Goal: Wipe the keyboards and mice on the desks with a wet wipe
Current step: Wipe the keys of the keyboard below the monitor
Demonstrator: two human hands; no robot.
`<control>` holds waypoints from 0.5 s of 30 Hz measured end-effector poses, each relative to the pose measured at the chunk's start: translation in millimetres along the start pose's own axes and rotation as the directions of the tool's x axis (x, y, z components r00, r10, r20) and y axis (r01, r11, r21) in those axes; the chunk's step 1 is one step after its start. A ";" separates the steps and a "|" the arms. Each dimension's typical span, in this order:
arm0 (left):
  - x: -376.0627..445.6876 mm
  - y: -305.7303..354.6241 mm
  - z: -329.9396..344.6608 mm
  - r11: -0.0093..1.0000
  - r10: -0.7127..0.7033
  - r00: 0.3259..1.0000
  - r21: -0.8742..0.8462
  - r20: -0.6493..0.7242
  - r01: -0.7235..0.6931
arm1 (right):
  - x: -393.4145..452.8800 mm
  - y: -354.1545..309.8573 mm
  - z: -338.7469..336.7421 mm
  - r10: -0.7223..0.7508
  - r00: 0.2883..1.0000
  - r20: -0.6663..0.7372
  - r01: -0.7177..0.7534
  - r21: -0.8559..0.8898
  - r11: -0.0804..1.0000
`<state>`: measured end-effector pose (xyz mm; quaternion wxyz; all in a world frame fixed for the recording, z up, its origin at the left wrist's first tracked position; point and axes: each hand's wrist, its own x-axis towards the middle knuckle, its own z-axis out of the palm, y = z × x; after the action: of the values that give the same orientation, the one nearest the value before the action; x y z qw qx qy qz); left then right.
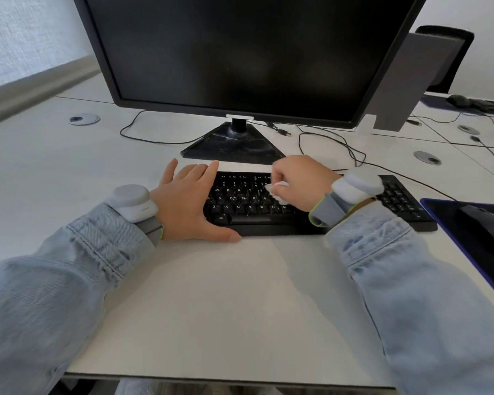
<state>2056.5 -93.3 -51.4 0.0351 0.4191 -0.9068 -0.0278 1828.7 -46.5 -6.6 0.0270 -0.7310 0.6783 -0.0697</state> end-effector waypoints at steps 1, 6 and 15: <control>-0.1 0.2 -0.1 1.000 -0.001 1.000 -0.001 0.002 0.001 | -2.5 8.7 -2.4 0.042 0.999 0.007 -0.041 -0.028 0.999; 0.4 -2.7 1.1 1.000 0.007 1.000 -0.016 0.005 -0.007 | -11.7 33.2 -5.4 0.083 0.991 -0.101 -0.069 0.139 0.988; 0.8 -3.2 0.5 1.000 0.003 1.000 -0.004 0.029 -0.003 | -4.2 27.1 2.4 0.065 0.995 -0.072 -0.059 0.083 0.995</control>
<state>2058.4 -95.9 -52.2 0.0226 0.4173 -0.9078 -0.0354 1802.0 -44.6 -12.8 0.0332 -0.7046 0.6980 -0.1235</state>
